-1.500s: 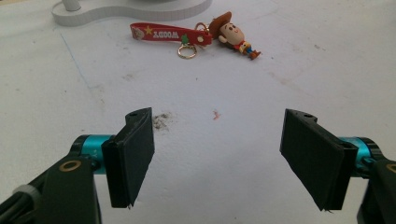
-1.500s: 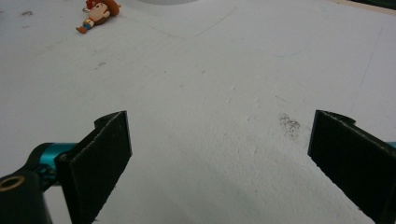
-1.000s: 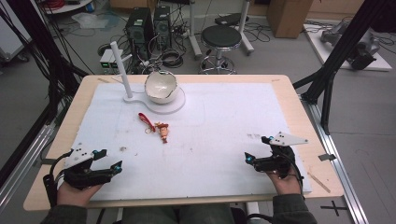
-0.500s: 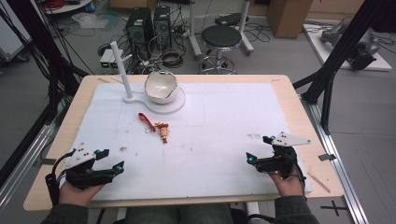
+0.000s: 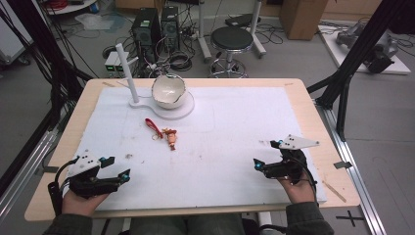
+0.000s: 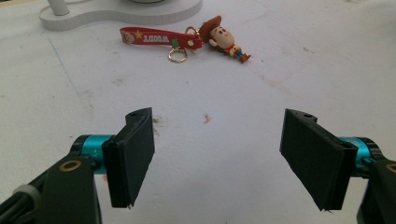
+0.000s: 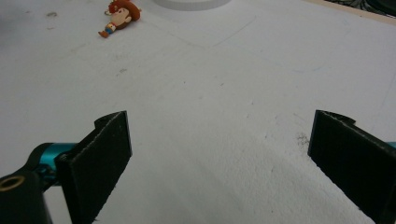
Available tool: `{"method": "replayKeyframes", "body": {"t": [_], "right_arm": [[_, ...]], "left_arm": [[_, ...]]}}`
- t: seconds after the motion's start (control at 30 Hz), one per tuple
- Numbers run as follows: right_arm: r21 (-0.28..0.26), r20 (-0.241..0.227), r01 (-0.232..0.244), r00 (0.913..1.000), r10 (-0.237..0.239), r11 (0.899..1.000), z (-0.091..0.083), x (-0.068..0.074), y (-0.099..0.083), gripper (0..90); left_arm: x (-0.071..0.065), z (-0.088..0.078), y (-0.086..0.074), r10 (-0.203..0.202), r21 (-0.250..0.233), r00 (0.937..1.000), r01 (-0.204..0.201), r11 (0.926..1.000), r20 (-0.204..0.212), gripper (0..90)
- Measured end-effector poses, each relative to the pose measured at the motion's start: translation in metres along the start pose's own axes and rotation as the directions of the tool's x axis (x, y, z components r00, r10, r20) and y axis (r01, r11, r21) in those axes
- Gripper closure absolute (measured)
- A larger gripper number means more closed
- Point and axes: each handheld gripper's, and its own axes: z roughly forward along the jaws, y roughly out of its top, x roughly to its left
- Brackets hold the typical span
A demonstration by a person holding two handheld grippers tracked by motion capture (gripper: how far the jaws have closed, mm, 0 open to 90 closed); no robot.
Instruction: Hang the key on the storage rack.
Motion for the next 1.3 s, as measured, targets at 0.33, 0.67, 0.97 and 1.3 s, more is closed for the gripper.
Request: {"method": "replayKeyframes", "body": {"t": [0.33, 0.67, 0.97, 1.3], "right_arm": [[0.020, -0.037, 0.040, 0.9986, -0.039, 0.999, 0.014, 0.010, 0.022, 5.2], [0.049, -0.078, 0.089, 0.9933, -0.086, 0.995, 0.033, 0.022, 0.045, 5.2], [0.054, -0.110, 0.108, 0.9887, -0.102, 0.993, 0.046, 0.028, 0.060, 5.2], [0.057, -0.146, 0.116, 0.9835, -0.107, 0.992, 0.057, 0.033, 0.078, 5.2]], "left_arm": [[0.000, -0.003, 0.001, -0.004, -0.009, 0.9999, 0.004, 1.0000, -0.013, 25.4], [0.001, -0.006, 0.001, -0.014, -0.028, 0.9995, 0.013, 0.9995, -0.030, 24.1], [0.001, -0.008, 0.000, -0.015, -0.033, 0.9994, 0.014, 0.9994, -0.031, 24.0], [0.000, -0.008, 0.001, -0.013, -0.034, 0.9994, 0.012, 0.9994, -0.033, 23.1]]}}
